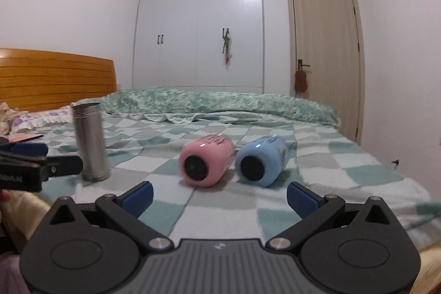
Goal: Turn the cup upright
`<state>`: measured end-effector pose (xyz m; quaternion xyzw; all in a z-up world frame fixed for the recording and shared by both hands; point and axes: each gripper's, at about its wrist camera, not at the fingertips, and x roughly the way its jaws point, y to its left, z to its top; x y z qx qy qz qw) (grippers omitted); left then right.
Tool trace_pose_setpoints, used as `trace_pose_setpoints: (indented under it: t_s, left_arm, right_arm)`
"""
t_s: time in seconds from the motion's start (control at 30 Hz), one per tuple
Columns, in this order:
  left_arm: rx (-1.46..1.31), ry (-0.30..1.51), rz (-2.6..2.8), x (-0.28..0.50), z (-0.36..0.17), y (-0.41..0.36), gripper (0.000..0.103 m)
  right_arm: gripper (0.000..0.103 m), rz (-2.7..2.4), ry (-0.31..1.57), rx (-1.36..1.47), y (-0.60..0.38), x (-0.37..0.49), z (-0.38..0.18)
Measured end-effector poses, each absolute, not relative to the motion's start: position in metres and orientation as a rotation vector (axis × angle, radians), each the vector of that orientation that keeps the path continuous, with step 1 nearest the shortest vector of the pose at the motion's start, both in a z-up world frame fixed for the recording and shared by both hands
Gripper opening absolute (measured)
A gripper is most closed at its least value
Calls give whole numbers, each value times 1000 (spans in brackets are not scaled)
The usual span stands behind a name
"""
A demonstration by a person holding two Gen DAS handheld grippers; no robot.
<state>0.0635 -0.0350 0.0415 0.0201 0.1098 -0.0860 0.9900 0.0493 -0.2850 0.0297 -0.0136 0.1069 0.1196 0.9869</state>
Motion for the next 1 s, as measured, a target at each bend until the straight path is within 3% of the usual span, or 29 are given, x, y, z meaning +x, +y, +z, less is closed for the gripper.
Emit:
trace_pose_setpoints:
  t_s: [0.43,0.8,1.0]
  left_arm:
    - [151,408,-268,209,78,-98,103]
    - [150,765,-263,322,54,-119,103]
    - [123,869,-302,348,40,-119,103]
  right_arm:
    - [103,150,290,-65,-326,146,49]
    - [103,219,373,-155,-354,232,57]
    - [103,261,435,-217,-358,262,52]
